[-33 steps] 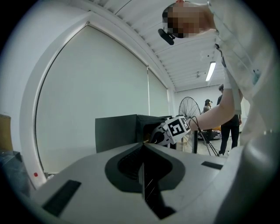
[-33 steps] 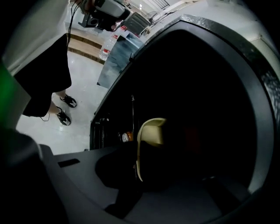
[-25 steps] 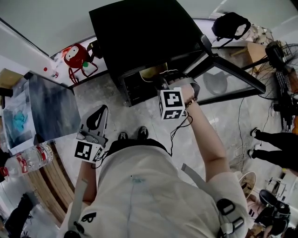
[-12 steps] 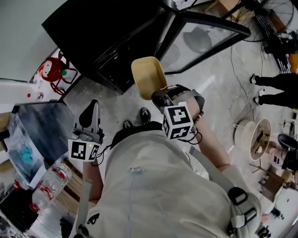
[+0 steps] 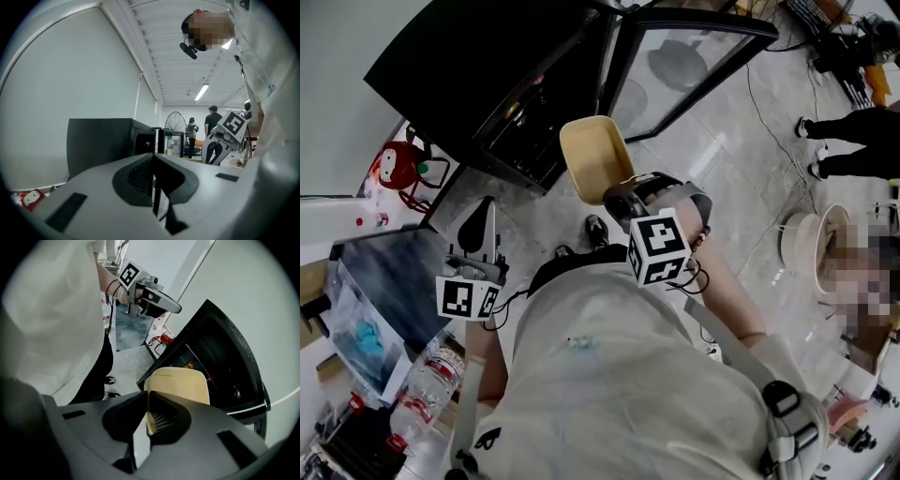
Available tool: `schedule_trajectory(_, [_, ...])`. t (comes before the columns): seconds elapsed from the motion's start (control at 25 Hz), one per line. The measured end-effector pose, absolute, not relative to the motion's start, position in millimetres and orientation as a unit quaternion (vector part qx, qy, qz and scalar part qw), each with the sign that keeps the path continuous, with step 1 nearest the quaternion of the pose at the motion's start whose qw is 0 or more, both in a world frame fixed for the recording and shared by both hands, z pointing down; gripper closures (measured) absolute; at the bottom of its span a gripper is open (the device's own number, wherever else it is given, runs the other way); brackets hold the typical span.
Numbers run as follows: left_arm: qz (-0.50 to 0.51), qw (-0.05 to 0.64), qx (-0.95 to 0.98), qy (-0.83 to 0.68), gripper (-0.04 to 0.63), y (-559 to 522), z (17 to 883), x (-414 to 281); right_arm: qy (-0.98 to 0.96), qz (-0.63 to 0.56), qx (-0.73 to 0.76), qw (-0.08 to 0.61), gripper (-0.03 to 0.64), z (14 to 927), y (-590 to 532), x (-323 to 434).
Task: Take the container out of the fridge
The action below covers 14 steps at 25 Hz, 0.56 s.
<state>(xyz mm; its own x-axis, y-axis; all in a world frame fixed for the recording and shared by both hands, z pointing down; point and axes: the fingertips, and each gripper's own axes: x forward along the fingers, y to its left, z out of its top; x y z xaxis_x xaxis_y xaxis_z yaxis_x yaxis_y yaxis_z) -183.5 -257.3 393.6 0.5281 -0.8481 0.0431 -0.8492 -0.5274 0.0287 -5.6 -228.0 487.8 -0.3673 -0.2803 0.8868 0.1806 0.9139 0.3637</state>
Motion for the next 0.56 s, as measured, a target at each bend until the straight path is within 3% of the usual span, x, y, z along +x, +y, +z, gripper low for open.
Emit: schedule_trajectory(0.56, [0.019, 0.025, 0.887, -0.460, 0.588, -264.1, 397.2, -182.3, -0.798, -0.193, 0.049, 0.569, 0.584, 480.4, -226.2, -1.6])
